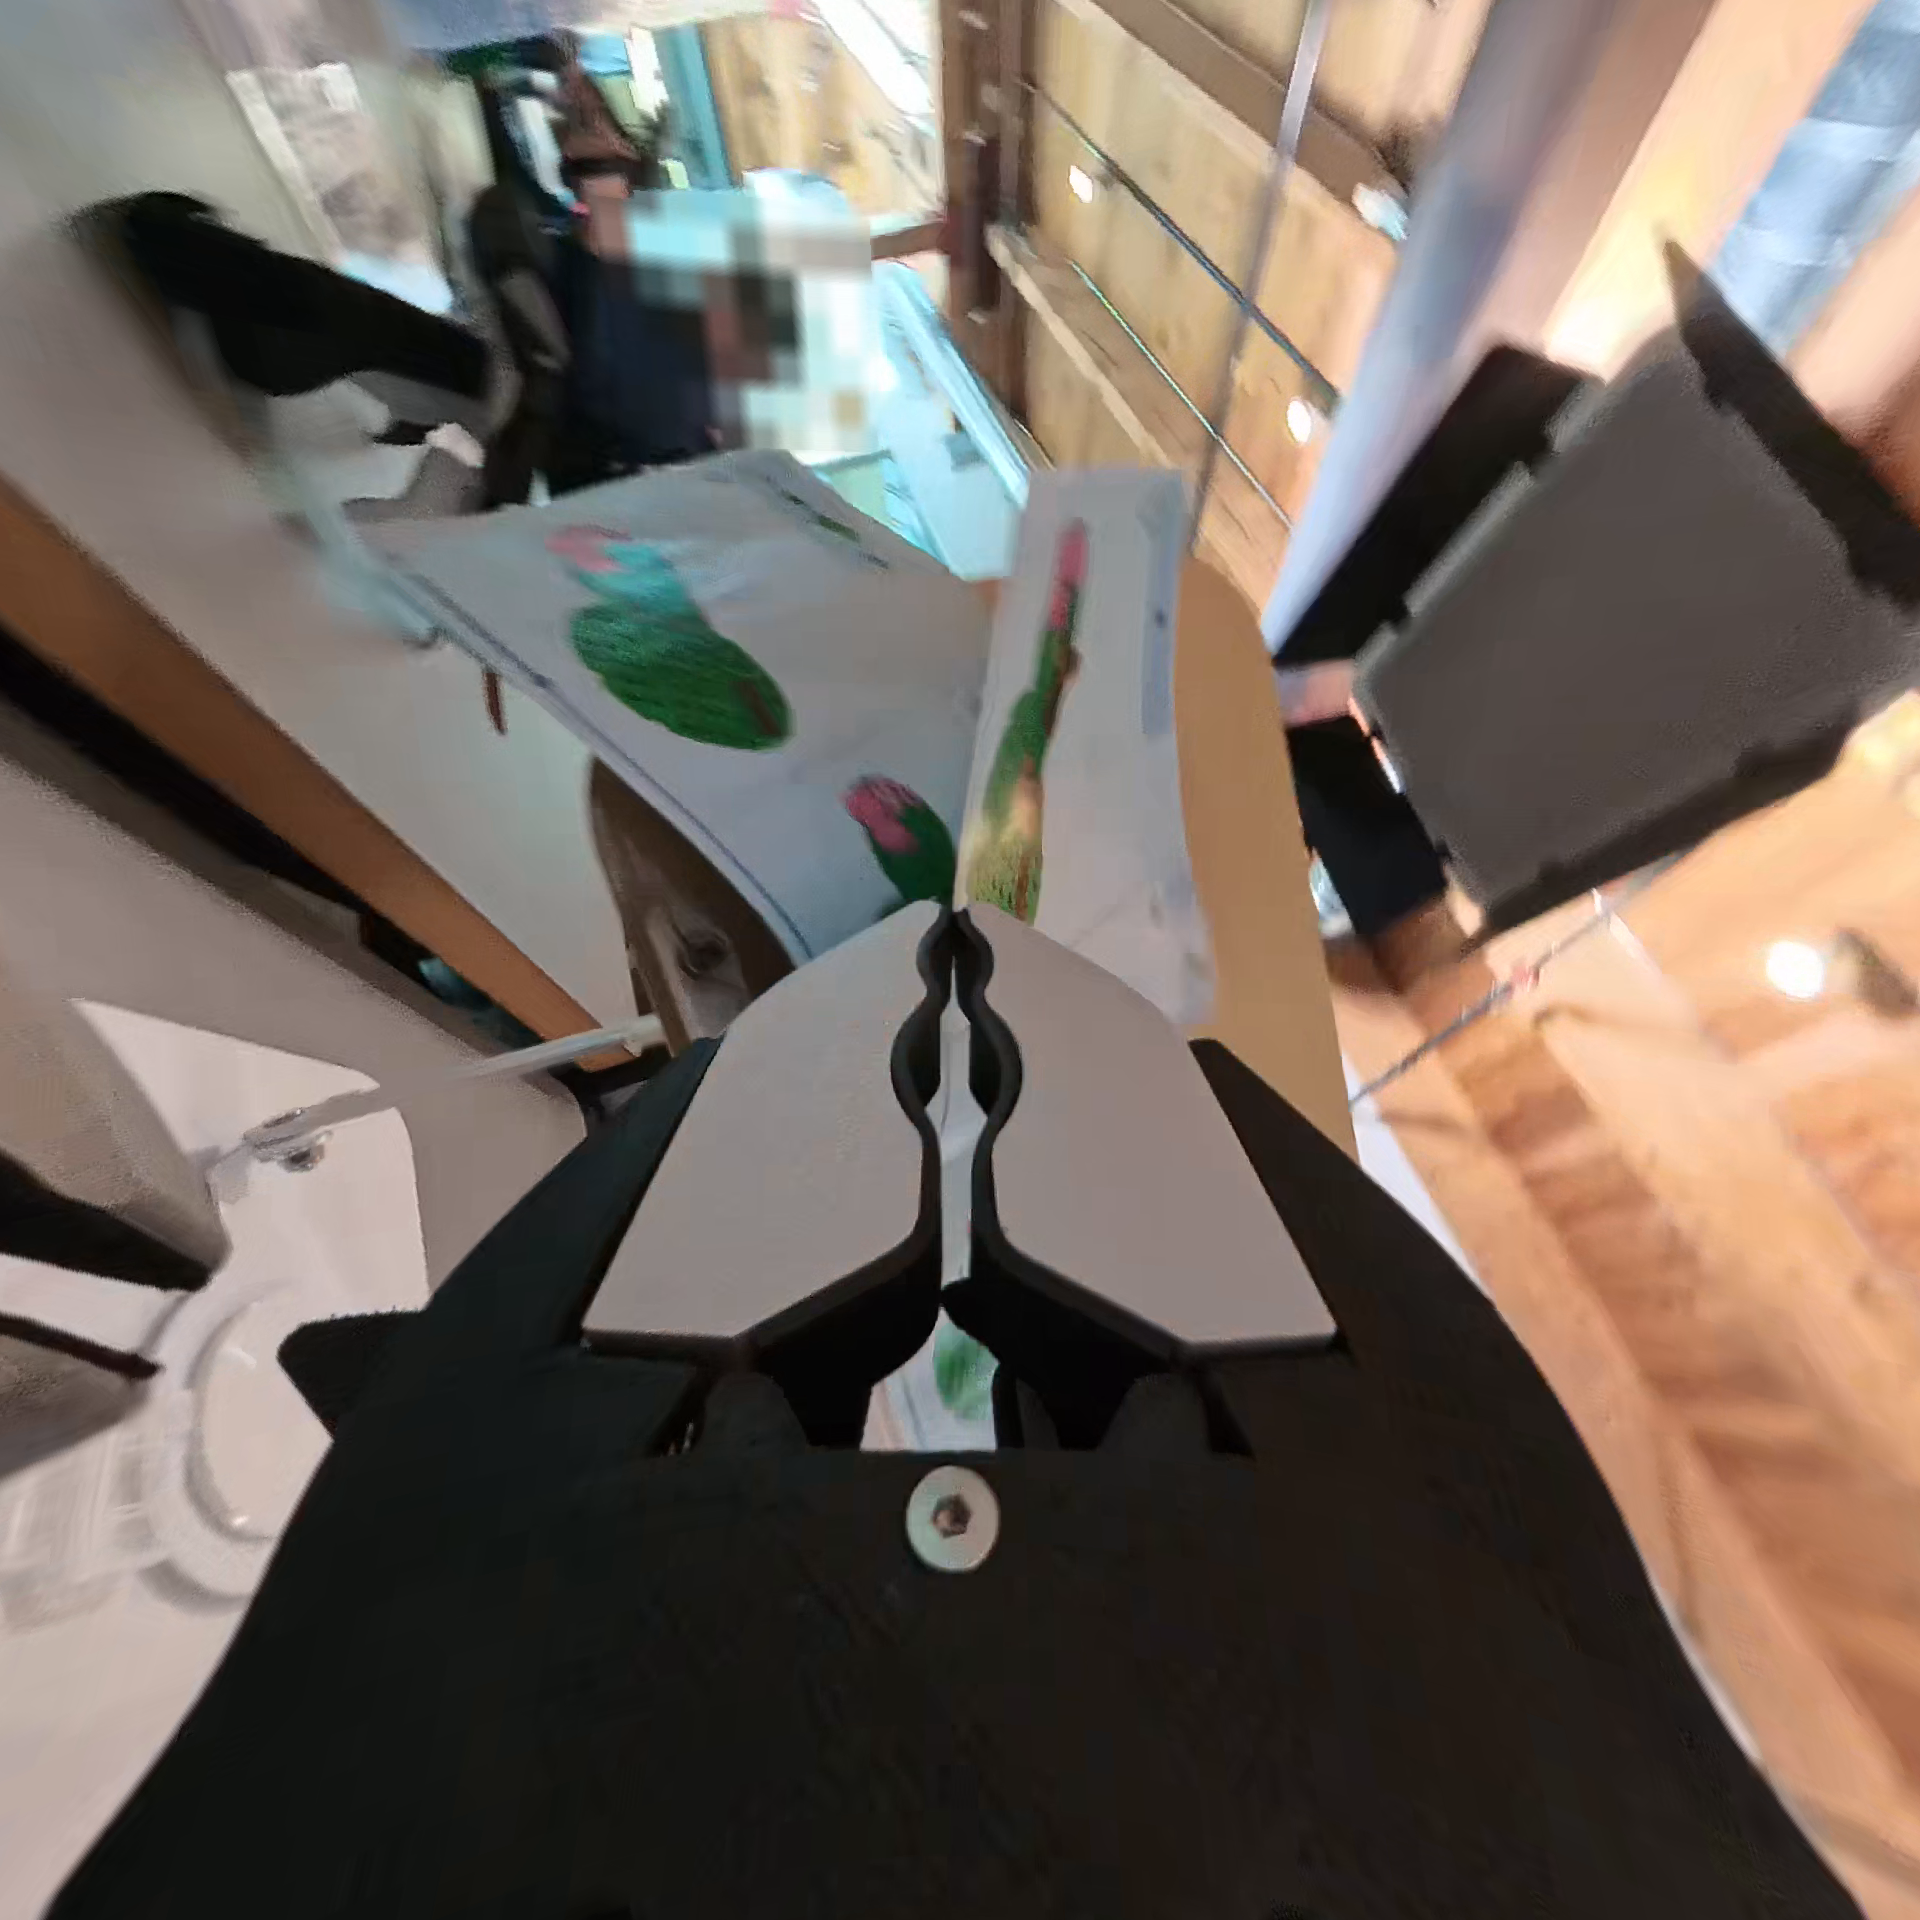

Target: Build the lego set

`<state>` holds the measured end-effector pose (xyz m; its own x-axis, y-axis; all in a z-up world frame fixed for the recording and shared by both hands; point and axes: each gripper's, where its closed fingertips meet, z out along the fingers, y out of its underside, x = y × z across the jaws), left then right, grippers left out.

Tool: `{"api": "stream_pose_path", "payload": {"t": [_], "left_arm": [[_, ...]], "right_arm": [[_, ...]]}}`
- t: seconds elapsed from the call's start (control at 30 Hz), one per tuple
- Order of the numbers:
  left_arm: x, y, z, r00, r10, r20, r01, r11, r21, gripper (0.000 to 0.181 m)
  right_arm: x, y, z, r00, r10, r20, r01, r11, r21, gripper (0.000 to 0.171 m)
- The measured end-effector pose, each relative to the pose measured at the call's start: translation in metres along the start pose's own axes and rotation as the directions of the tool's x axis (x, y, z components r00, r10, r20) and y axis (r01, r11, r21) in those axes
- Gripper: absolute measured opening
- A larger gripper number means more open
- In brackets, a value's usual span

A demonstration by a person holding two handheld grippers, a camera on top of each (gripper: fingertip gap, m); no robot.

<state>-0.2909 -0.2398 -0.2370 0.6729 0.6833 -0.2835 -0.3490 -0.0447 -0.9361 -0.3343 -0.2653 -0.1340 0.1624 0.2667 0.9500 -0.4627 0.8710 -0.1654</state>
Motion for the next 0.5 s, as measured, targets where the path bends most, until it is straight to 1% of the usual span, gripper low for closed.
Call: {"api": "stream_pose_path", "payload": {"t": [0.1,0.17,0.23,0.3,0.4,0.47,0.5], "left_arm": [[-0.009,-0.002,-0.002,0.997,-0.074,0.016,0.073,0.997,0.020,0.008],[-0.020,-0.009,-0.007,0.983,-0.183,0.017,0.182,0.981,0.070,0.010],[-0.041,-0.021,-0.018,0.946,-0.324,0.023,0.315,0.932,0.180,0.011],[-0.070,-0.026,-0.032,0.881,-0.470,0.050,0.437,0.851,0.291,0.012],[-0.112,-0.018,-0.043,0.756,-0.649,0.086,0.584,0.727,0.362,0.031],[-0.127,-0.011,-0.042,0.677,-0.735,0.042,0.677,0.644,0.358,0.053],[-0.131,-0.008,-0.039,0.654,-0.756,0.023,0.707,0.622,0.336,0.064]], "right_arm": [[-0.024,-0.014,0.018,0.985,-0.147,0.087,0.144,0.989,0.041,0.000],[-0.035,-0.017,0.027,0.970,-0.209,0.126,0.204,0.977,0.054,0.000],[-0.044,-0.016,0.032,0.955,-0.251,0.158,0.245,0.968,0.059,0.000],[-0.049,-0.014,0.035,0.939,-0.298,0.170,0.290,0.954,0.071,0.000],[-0.055,-0.011,0.038,0.915,-0.365,0.171,0.355,0.931,0.083,0.000],[-0.059,-0.011,0.039,0.907,-0.387,0.169,0.377,0.922,0.085,0.000],[-0.059,-0.011,0.040,0.905,-0.394,0.163,0.385,0.919,0.085,0.000]]}}
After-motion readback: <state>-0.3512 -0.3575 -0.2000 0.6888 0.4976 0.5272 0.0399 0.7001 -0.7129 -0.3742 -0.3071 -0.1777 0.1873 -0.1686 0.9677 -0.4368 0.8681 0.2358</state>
